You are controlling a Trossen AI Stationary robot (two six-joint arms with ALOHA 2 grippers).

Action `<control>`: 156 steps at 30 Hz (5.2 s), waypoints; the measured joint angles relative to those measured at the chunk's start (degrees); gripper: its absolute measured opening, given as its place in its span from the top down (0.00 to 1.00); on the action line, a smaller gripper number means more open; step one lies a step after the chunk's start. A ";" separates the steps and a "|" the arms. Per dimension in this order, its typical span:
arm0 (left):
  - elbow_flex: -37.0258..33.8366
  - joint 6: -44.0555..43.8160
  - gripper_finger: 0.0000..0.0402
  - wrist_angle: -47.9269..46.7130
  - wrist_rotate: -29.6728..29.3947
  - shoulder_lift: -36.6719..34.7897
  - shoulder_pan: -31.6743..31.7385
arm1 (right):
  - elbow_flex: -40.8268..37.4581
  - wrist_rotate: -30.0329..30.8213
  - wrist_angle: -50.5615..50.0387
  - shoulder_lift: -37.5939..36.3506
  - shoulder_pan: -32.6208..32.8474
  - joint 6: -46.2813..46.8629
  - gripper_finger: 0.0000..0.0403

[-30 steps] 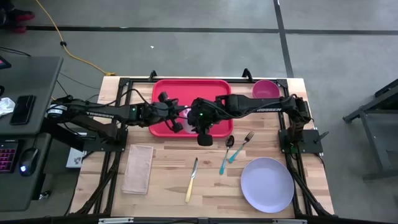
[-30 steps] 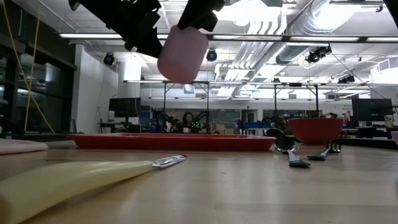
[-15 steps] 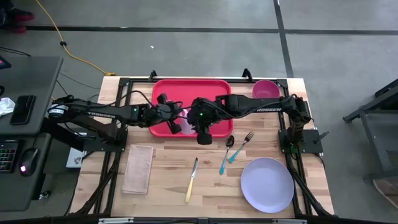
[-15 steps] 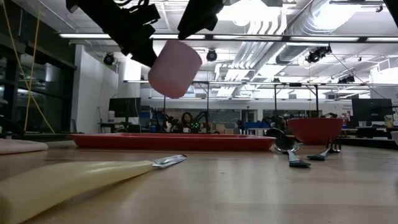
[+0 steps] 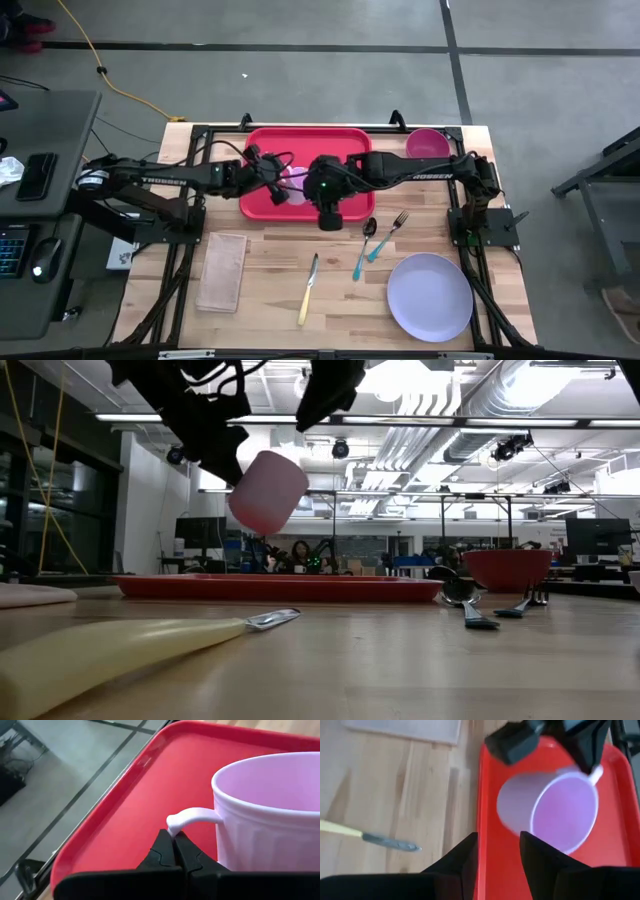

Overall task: Set up tray
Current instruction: Put the pink cup on the red serving tray

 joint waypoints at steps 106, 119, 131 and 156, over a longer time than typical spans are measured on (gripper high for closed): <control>-38.13 11.02 0.98 58.52 30.65 -8.68 49.85 | -58.97 -1.81 30.86 -42.91 0.15 40.65 0.69; -38.58 12.09 0.98 68.00 30.57 -0.86 49.80 | -58.95 2.14 30.21 -42.88 -0.02 36.98 0.69; -36.35 12.40 0.98 79.44 30.40 14.75 49.80 | -58.88 1.19 30.19 -42.88 -0.02 36.98 0.69; -33.75 12.49 0.89 79.00 23.29 19.50 49.78 | -58.88 1.63 30.10 -42.86 -0.02 36.00 0.69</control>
